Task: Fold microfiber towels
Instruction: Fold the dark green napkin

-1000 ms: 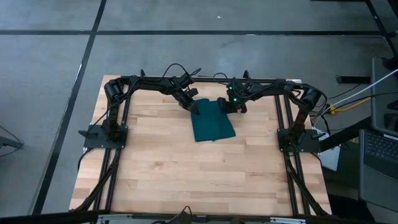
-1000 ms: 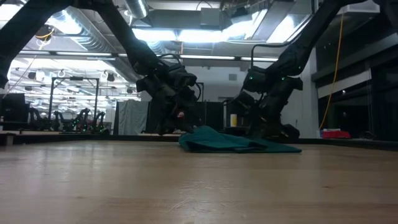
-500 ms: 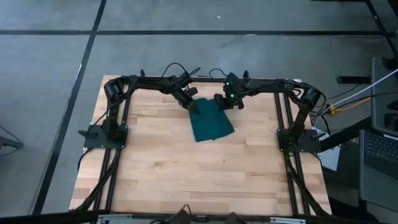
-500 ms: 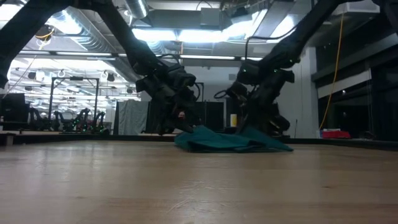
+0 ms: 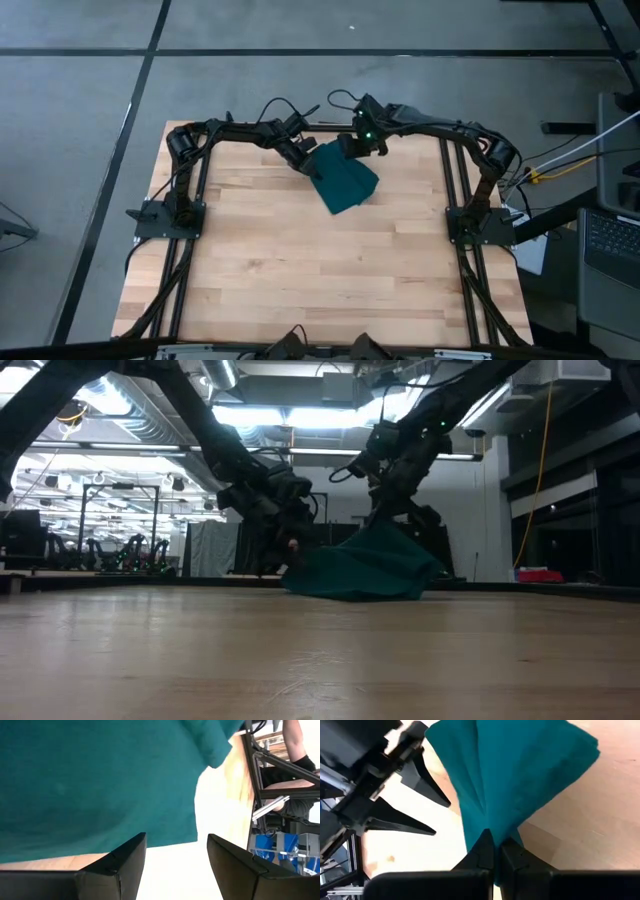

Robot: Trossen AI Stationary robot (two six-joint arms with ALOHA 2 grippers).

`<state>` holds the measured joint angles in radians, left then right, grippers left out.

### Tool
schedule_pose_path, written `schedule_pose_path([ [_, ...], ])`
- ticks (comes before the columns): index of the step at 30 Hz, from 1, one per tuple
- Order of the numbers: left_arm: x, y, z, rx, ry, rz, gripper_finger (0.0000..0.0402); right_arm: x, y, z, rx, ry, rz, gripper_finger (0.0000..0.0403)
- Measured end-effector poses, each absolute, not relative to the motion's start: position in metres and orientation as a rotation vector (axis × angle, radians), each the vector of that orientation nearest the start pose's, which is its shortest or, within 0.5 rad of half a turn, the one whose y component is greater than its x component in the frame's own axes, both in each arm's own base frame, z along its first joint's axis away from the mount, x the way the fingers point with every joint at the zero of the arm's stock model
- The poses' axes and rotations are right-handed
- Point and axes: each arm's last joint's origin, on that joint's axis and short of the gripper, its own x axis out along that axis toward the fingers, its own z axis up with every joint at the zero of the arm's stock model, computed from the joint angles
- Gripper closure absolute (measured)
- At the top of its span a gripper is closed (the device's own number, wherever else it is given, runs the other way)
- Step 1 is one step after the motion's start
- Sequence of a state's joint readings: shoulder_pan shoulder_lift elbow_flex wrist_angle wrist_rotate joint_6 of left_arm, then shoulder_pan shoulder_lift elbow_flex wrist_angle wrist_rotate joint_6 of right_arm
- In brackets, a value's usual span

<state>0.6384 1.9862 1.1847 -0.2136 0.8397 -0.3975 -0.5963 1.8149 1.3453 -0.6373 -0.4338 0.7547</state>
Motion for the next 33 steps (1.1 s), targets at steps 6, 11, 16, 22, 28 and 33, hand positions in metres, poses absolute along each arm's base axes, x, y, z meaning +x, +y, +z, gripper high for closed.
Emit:
schedule_pose_path([
  [6,0.324,0.213,0.138,-1.061,0.782,-0.044,0.0194,0.316,-0.192,0.218,1.249,0.928,-0.537,0.0402],
  [11,0.324,0.213,0.138,-1.06,0.777,-0.051,0.0194,0.319,-0.192,0.208,1.251,0.96,-0.557,0.0403],
  [16,0.325,0.214,0.138,-1.058,0.77,-0.053,0.0194,0.321,-0.194,0.205,1.252,0.963,-0.566,0.0403],
  [22,0.331,0.218,0.127,-1.111,0.745,-0.041,0.0194,0.327,-0.19,0.21,1.236,0.944,-0.59,0.0403],
  [28,0.33,0.221,0.127,-1.14,0.727,-0.072,0.0194,0.335,-0.184,0.204,1.236,0.952,-0.594,0.0403],
  [33,0.329,0.222,0.127,-1.142,0.725,-0.077,0.0194,0.356,-0.177,0.188,1.256,0.963,-0.546,0.0403],
])
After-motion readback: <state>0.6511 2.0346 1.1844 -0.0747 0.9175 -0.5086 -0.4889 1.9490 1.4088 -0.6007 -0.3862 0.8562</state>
